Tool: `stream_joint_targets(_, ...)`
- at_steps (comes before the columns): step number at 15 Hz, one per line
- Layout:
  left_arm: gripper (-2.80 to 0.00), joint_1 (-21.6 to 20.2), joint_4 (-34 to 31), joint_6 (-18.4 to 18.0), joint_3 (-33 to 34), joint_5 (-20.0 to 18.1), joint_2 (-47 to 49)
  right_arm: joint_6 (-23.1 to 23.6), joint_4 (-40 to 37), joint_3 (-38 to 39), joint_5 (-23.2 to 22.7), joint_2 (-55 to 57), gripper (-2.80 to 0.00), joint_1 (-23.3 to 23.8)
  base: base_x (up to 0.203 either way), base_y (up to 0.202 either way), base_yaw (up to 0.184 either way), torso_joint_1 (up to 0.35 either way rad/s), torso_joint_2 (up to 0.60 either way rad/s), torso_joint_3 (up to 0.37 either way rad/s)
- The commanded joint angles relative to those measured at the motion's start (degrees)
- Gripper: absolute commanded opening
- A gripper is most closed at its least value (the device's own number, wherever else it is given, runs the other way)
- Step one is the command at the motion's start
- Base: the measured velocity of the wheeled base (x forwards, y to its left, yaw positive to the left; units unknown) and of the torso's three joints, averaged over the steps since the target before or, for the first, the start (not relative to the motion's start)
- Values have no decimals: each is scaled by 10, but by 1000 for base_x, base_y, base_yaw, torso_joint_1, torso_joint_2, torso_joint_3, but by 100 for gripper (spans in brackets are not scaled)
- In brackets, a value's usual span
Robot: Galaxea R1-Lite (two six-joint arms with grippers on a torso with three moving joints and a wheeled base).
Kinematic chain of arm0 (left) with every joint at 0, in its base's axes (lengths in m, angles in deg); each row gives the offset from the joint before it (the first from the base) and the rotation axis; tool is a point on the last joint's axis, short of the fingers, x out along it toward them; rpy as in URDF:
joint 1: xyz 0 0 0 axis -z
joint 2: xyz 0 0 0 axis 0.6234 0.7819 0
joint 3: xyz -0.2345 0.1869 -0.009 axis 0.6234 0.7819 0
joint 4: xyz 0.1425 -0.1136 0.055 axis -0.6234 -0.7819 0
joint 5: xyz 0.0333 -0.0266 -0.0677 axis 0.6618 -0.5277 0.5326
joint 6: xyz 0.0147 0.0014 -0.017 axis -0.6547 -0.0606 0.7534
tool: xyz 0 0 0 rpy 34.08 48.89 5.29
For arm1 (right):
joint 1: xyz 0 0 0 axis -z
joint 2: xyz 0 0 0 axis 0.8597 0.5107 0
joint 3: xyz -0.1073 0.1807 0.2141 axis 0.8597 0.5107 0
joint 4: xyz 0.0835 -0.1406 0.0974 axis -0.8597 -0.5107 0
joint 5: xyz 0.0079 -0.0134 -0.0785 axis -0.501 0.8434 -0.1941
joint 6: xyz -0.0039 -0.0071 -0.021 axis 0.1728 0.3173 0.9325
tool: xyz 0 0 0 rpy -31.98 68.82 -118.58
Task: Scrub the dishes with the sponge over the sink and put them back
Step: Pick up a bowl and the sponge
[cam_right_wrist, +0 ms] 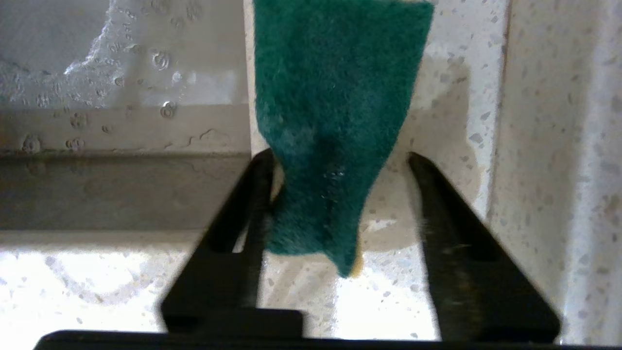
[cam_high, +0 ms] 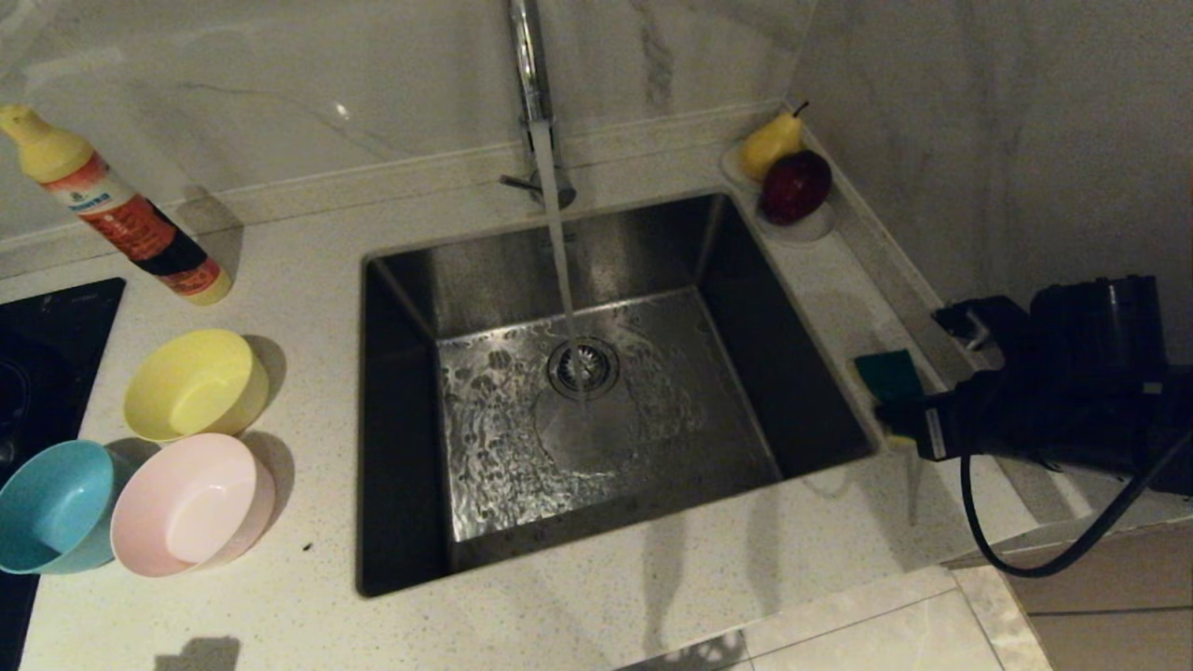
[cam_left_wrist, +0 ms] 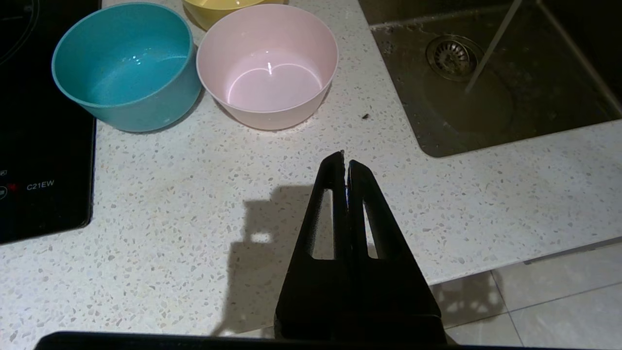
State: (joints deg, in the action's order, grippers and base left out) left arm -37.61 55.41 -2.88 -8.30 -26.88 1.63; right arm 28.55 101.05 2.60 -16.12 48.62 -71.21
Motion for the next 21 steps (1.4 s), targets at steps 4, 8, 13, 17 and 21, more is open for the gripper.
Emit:
stream_joint_targets(4, -280, 0, 1, 0, 18, 0, -1, 1, -1, -6, 0, 7, -280, -2, 0, 0, 0, 0, 0, 0)
stream_joint_targets(8, -280, 0, 1, 0, 18, 0, -1, 5, -4, -6, 25, -4, -280, -3, 0, 0, 0, 0, 0, 0)
stream_joint_targets(13, -280, 0, 1, 0, 18, 0, -1, 5, -50, -11, 24, -89, -280, -30, 0, 0, 0, 0, 0, 0)
stream_joint_targets(17, -280, 0, 1, 0, 18, 0, -1, 0, -204, -33, -36, -195, -280, -67, 0, 0, 0, 0, 0, 0)
stream_joint_targets(21, -280, 0, 1, 0, 18, 0, -1, -4, -293, -39, -86, -268, -280, -104, 0, 0, 0, 0, 0, 0)
